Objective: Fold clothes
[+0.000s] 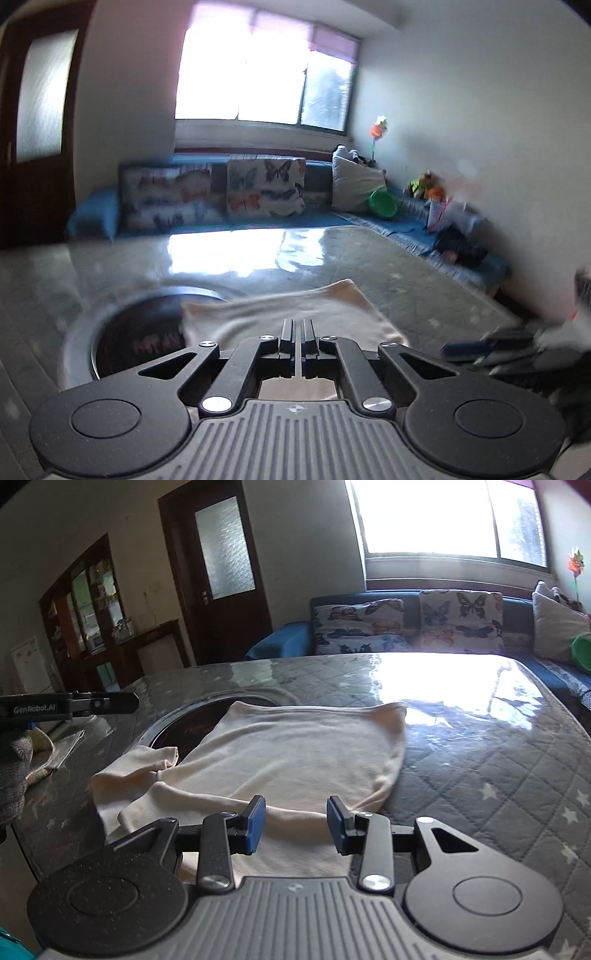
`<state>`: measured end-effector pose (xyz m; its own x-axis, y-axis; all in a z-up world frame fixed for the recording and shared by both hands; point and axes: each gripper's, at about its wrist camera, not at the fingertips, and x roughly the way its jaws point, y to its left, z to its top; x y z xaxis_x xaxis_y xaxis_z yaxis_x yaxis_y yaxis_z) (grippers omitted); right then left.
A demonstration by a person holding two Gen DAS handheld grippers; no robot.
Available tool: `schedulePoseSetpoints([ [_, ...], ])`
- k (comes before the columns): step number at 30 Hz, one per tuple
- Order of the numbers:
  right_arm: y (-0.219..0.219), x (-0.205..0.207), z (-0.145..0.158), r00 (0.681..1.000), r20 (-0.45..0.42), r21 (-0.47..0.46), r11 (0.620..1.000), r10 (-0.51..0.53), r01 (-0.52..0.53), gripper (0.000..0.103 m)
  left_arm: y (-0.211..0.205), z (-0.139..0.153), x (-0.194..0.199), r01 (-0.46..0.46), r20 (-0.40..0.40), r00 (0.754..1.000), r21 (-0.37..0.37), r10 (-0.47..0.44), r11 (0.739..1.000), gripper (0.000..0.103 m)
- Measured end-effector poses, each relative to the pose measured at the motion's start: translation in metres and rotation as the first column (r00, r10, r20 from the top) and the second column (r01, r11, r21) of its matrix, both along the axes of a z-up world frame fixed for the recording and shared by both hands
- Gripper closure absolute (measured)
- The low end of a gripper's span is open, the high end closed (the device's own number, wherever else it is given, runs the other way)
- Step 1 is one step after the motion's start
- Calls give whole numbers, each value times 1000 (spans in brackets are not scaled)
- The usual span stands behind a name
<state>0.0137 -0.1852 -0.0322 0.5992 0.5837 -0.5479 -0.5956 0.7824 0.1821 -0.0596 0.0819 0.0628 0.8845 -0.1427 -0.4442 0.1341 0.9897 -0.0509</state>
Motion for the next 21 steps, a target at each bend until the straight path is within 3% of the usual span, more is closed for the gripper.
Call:
schedulePoseSetpoints([
  [5, -2, -1, -1, 1000, -4, -2, 1000, 12, -12, 67, 6, -30, 3, -48, -68, 996, 155, 59, 987, 94],
  [8, 3, 1, -5, 1000, -15, -2, 1000, 23, -23, 67, 16, -51, 4, -84, -103, 988, 252, 113, 964, 92],
  [10, 9, 2, -8, 999, -21, -2, 999, 38, -38, 67, 22, -64, 5, -102, -122, 982, 311, 147, 945, 84],
  [15, 23, 2, -8, 997, -23, -9, 998, 69, -69, 67, 36, -86, 10, -103, -156, 973, 366, 170, 925, 83],
  [21, 28, 1, -8, 997, -27, -19, 997, 73, -74, 67, 40, -92, 4, -69, -164, 977, 364, 137, 929, 82],
])
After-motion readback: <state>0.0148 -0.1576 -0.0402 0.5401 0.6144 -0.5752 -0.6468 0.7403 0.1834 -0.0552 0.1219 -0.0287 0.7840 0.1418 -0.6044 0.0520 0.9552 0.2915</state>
